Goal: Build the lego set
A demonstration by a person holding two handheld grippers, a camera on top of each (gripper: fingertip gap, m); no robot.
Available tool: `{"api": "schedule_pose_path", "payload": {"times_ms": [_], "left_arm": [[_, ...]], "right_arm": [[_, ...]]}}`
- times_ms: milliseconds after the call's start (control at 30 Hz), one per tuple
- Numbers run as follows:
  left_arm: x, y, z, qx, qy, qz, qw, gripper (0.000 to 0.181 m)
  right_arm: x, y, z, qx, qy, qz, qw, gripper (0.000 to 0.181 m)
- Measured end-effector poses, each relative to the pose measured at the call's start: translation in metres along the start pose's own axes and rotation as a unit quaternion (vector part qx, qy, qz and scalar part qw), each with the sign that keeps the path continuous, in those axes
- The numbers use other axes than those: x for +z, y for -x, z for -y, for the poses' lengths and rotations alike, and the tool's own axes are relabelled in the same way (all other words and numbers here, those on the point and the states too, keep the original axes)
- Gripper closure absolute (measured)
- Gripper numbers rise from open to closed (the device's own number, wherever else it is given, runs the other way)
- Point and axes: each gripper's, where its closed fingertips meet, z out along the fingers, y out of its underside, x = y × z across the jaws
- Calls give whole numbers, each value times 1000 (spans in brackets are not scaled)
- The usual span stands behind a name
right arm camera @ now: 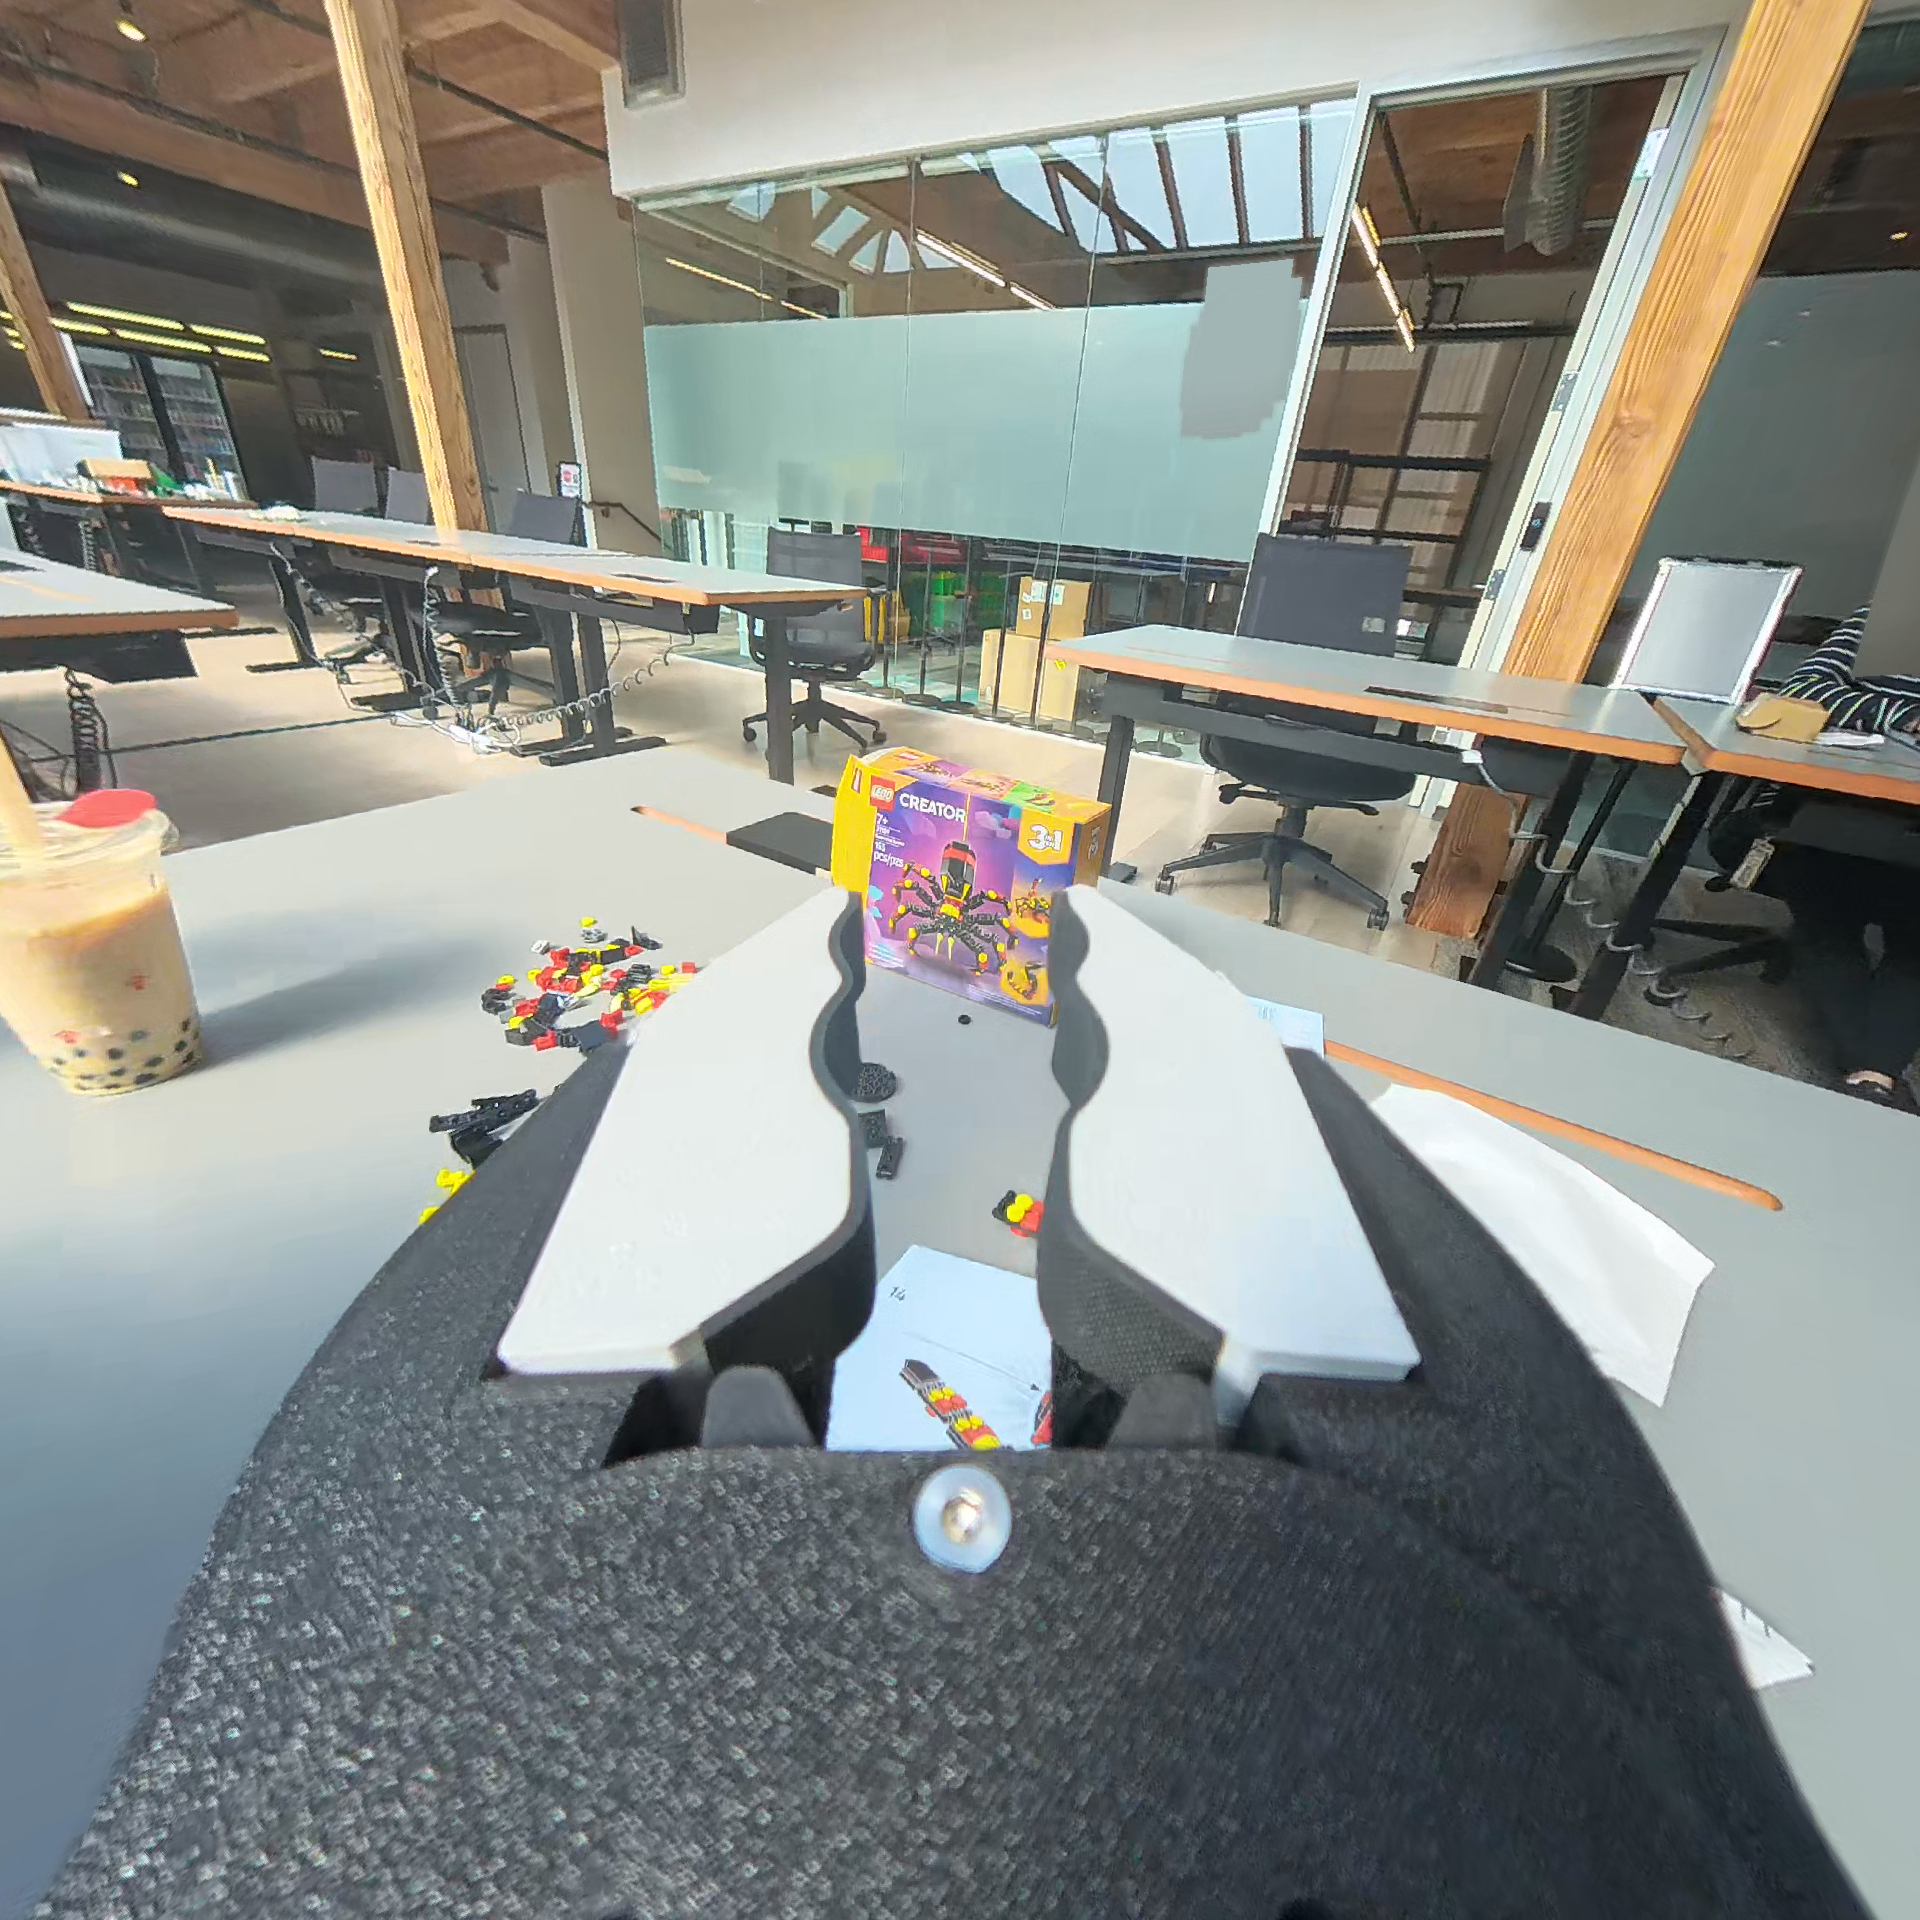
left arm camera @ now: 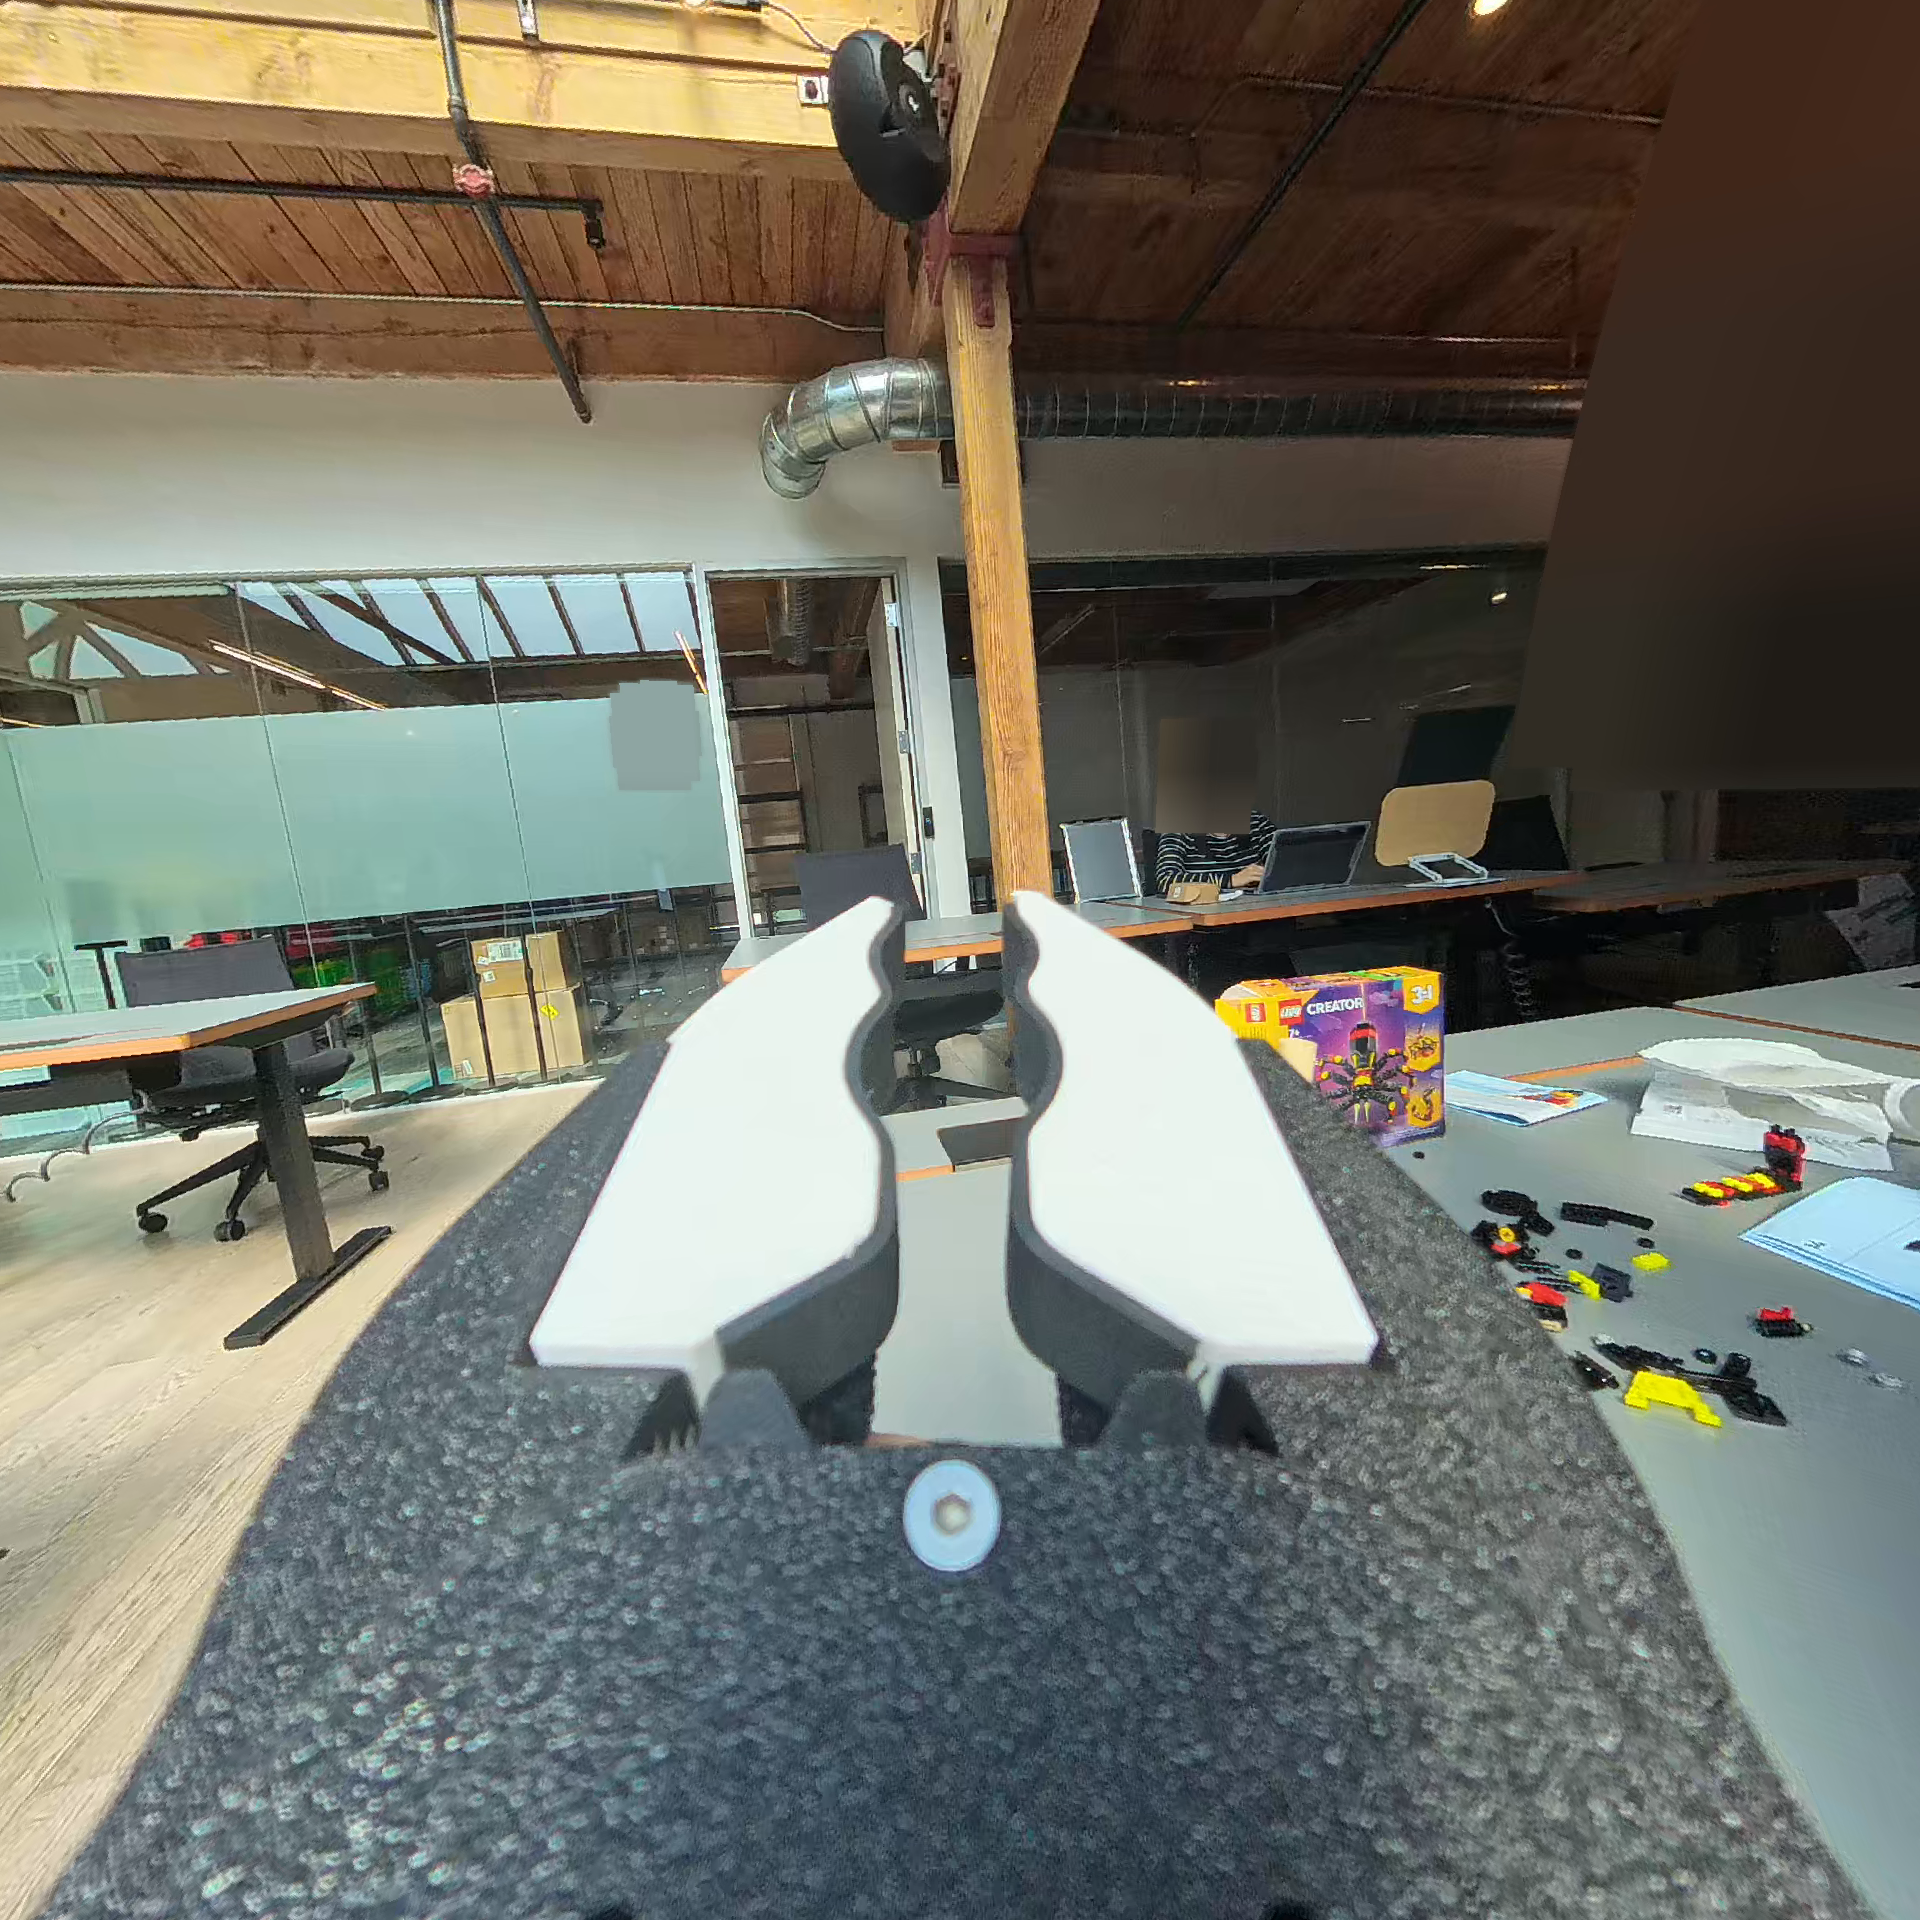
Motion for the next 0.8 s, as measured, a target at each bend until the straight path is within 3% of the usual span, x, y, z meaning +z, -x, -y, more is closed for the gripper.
{"api": "schedule_pose_path", "payload": {"times_ms": [133,333,567,700,800], "left_arm": [[21,50,-35,-1,13,-17,1000,164],[59,82,-93,7,45,-62,997,166],[118,91,-155,-10,86,-145,986,166],[124,86,-182,-40,117,-177,976,166],[120,83,-187,-20,126,-181,975,166]], "right_arm": [[41,23,9,-20,-20,-8,1000,153],[83,51,2,-43,-22,-33,998,154],[95,49,-26,-19,-9,-101,995,154],[95,45,-37,-5,-35,-138,990,154],[105,49,-50,-2,-47,-147,988,155]]}}
